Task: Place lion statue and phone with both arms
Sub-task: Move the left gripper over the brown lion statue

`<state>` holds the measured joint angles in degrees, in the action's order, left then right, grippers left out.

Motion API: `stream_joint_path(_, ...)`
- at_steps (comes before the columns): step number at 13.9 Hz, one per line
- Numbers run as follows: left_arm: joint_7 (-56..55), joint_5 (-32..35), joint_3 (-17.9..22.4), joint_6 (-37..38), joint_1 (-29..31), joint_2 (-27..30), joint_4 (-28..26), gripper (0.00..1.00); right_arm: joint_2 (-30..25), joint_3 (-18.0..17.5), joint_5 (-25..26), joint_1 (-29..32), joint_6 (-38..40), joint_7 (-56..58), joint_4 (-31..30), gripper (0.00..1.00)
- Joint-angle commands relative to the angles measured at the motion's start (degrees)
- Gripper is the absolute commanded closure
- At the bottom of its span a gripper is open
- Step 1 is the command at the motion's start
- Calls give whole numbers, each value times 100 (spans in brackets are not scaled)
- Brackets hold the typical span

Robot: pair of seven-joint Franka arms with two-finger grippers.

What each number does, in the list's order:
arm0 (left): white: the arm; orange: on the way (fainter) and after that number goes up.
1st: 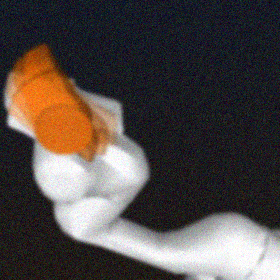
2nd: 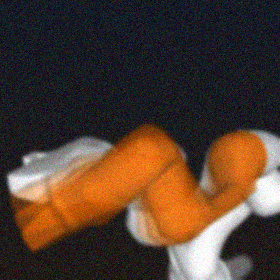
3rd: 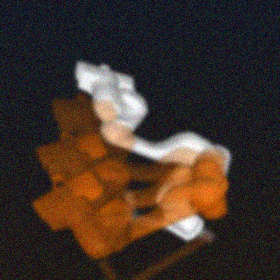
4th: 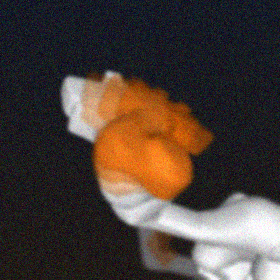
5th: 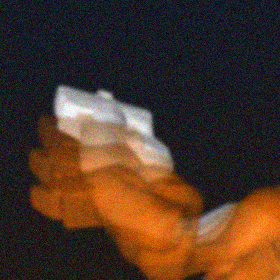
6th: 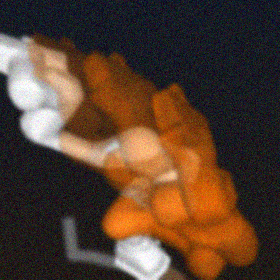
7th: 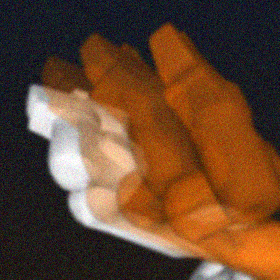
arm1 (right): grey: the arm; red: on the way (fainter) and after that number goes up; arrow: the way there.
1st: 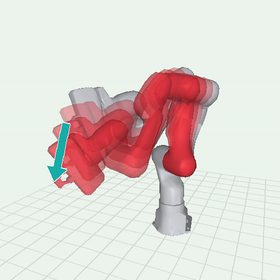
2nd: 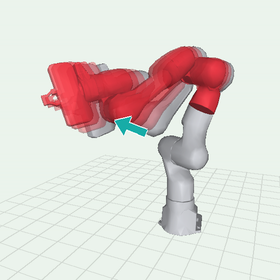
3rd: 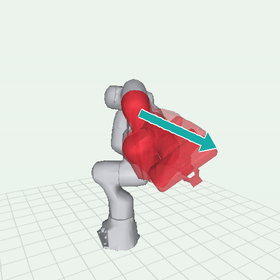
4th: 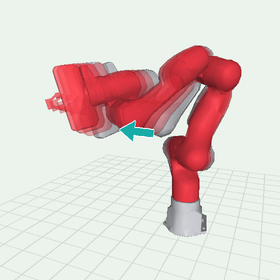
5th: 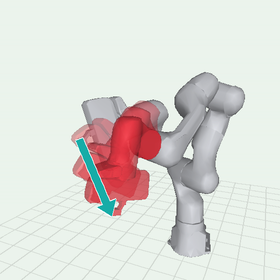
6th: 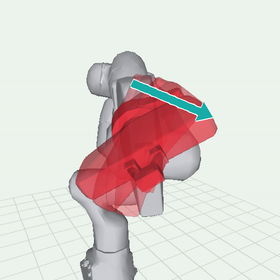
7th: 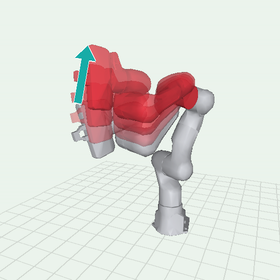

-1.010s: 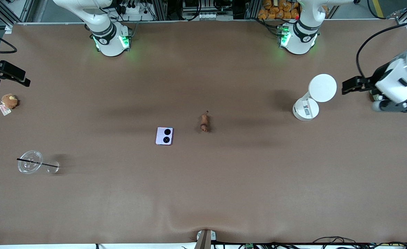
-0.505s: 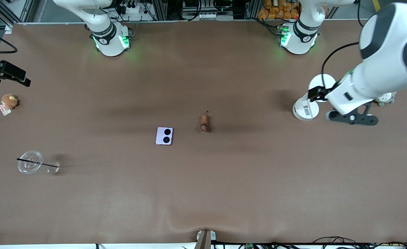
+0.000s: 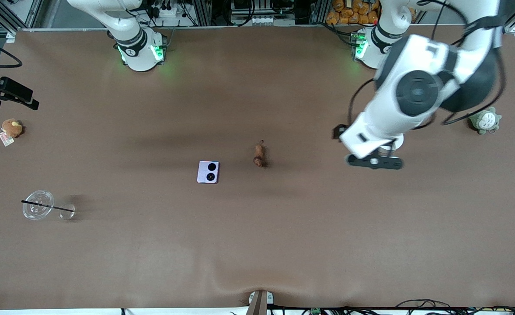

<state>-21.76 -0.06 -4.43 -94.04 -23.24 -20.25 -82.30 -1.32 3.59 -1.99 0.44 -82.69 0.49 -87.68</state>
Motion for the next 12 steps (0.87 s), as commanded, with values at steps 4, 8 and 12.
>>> stream_joint_path(4, -1336, -416, 47, -912, -742, -699, 258, 0, -35, 28, 67, -70, -46, -40, -38, 0)
stream_joint_path(8, -2217, -399, 65, -1695, -1382, -1191, 250, 0, -35, 28, 67, -70, -46, -49, -38, 0)
stream_joint_path(12, -2517, -337, 82, -2398, -1665, -1622, 206, 0, -35, 19, 67, -114, -37, -84, -38, 0)
